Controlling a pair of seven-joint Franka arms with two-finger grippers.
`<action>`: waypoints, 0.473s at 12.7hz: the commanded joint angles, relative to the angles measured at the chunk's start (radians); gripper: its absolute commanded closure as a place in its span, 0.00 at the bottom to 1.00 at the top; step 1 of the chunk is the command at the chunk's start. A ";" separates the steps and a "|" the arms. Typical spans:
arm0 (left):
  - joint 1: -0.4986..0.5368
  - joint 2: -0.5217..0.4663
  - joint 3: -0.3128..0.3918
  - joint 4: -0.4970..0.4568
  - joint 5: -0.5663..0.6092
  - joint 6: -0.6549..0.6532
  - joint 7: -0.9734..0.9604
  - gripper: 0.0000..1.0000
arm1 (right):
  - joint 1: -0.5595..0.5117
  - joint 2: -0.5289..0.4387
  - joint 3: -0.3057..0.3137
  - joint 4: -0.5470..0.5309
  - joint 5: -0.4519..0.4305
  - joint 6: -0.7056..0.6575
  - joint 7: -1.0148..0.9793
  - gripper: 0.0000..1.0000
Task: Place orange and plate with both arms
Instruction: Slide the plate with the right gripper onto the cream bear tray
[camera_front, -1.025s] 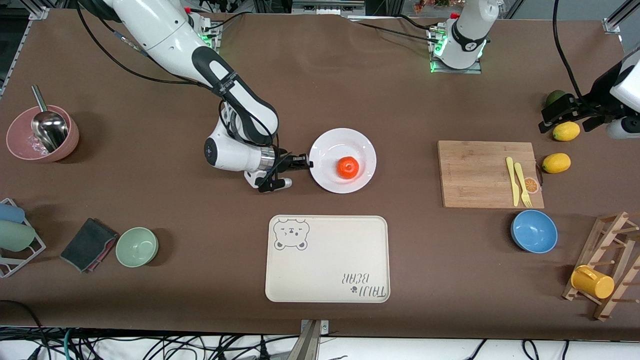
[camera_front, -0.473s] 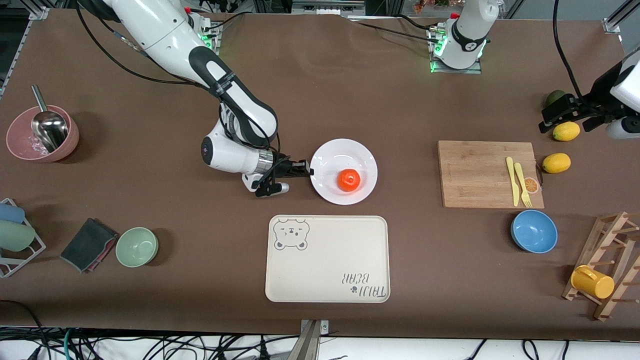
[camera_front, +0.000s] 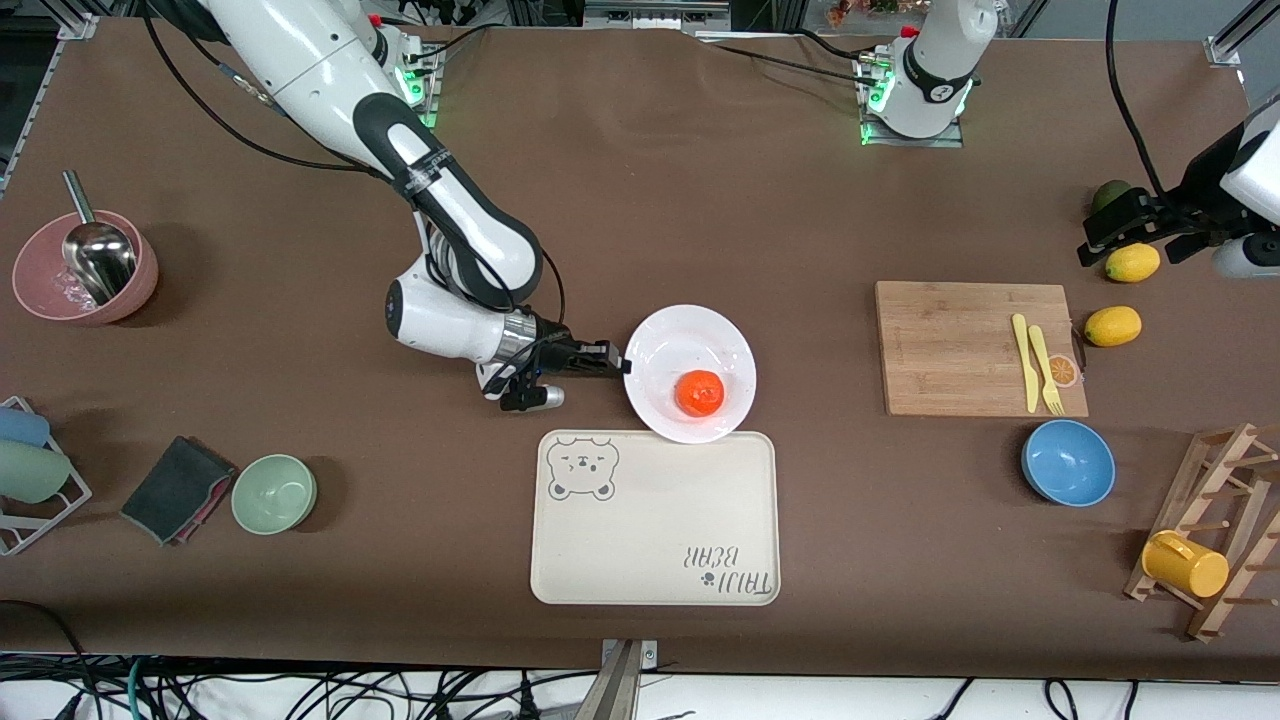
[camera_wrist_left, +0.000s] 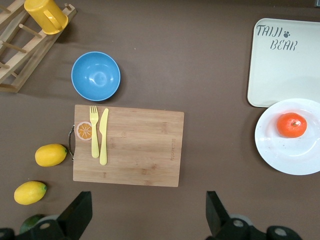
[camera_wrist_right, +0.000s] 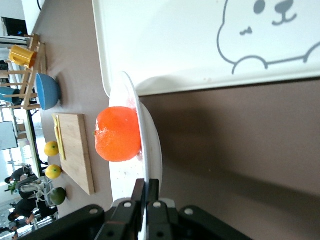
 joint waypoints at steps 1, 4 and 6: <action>0.012 0.015 -0.003 0.032 -0.022 -0.022 0.015 0.00 | -0.027 0.017 0.008 0.042 0.029 -0.045 -0.012 1.00; 0.012 0.015 -0.003 0.032 -0.022 -0.022 0.015 0.00 | -0.052 0.021 0.006 0.082 0.029 -0.078 -0.002 1.00; 0.012 0.015 -0.003 0.032 -0.022 -0.022 0.015 0.00 | -0.053 0.073 0.005 0.169 0.026 -0.080 0.008 1.00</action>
